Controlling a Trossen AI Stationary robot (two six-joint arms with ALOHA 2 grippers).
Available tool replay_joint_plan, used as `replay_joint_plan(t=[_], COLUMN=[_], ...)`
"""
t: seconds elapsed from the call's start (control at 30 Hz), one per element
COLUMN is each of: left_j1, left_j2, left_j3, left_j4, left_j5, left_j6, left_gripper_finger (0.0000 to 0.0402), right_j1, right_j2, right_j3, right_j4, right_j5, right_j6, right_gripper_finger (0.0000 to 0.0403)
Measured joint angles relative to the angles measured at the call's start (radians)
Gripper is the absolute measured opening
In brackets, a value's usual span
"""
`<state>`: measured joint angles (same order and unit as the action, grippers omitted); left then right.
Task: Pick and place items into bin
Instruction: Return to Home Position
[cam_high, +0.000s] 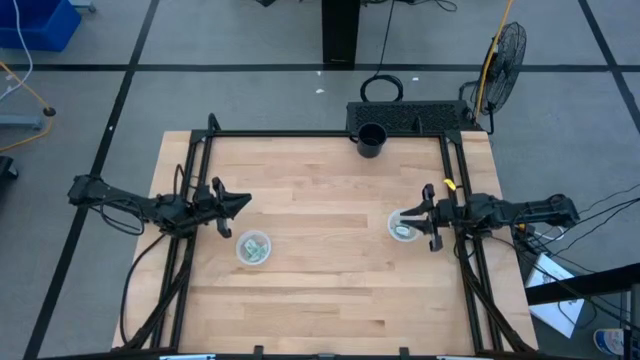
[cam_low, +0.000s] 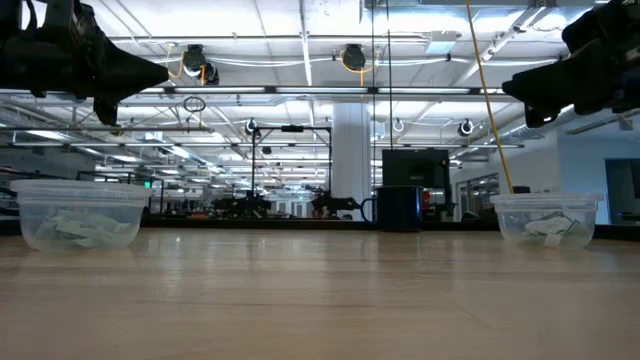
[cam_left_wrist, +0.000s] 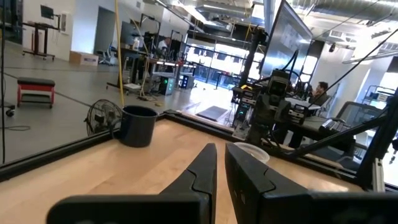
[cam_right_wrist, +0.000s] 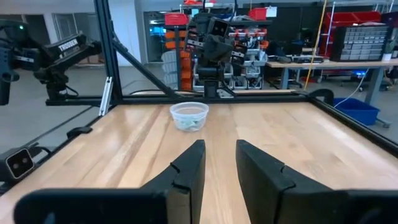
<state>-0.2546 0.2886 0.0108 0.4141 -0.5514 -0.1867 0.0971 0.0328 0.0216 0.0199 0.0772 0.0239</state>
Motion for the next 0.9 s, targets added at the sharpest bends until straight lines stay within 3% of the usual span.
replay_joint_plan(t=[0.9], left_j1=[0.000], left_j2=[0.000], left_j3=[0.000], left_j4=[0.001], left_j5=[0.000], left_j6=[0.000], left_gripper_finger=[0.0037], right_j1=[0.000], right_j2=[0.001], right_j3=[-0.001], right_j4=[0.020], right_j5=[0.000], right_j6=[-0.009], right_gripper_finger=[0.0084])
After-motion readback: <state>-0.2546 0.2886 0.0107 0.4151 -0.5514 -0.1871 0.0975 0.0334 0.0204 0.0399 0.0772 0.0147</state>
